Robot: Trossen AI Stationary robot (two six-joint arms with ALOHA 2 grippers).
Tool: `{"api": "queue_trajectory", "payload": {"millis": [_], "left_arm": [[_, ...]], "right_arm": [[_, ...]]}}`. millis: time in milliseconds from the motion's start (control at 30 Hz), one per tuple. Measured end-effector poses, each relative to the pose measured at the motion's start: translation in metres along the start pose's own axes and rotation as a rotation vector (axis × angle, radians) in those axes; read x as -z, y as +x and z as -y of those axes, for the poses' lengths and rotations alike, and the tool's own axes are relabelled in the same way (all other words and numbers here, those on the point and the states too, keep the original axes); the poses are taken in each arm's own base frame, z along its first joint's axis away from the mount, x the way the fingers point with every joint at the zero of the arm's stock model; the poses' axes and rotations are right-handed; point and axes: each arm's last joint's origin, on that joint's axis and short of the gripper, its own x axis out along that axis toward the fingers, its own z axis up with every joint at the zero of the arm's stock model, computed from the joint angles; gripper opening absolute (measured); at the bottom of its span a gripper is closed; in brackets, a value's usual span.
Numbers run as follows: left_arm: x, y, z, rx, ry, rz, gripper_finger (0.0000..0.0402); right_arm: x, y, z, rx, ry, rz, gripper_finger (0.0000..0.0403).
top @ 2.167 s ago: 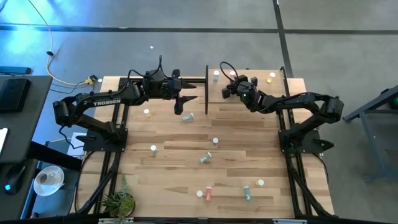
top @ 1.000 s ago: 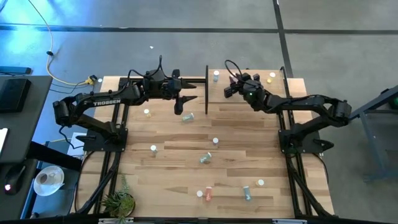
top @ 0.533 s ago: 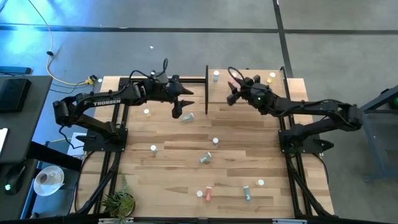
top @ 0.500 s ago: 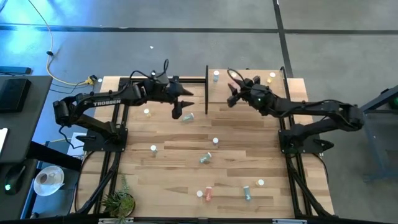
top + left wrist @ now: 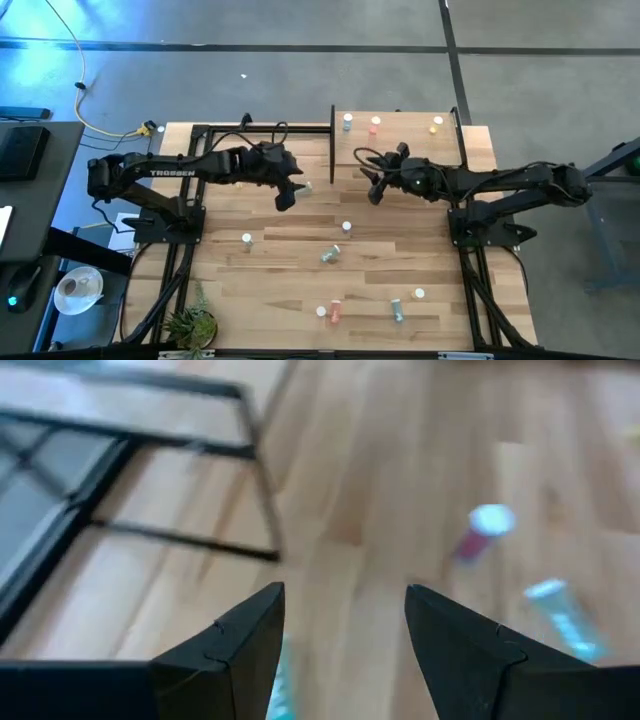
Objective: Pick and place medicine bottles onto shelf by color
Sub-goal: Put the top green pill bottle on the shelf
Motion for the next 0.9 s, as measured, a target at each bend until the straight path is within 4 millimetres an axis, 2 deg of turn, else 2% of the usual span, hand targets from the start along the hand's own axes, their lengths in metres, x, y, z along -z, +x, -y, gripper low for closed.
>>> {"api": "queue_trajectory", "payload": {"millis": [267,700,900], "left_arm": [[0.002,0.001,-0.001,-0.064,-0.064,-0.023,0.0200],[0.029,0.051,-0.012,-0.087,-0.056,-0.219,0.0200],[0.037,0.064,-0.018,-0.106,-0.084,-0.265,0.0200]], "right_arm": [[0.003,-0.005,-0.011,-0.045,-0.028,-0.018,0.0158],[0.007,-0.008,-0.016,-0.064,-0.052,-0.044,0.0158],[0.007,-0.008,-0.016,-0.056,-0.054,-0.046,0.0158]]}}
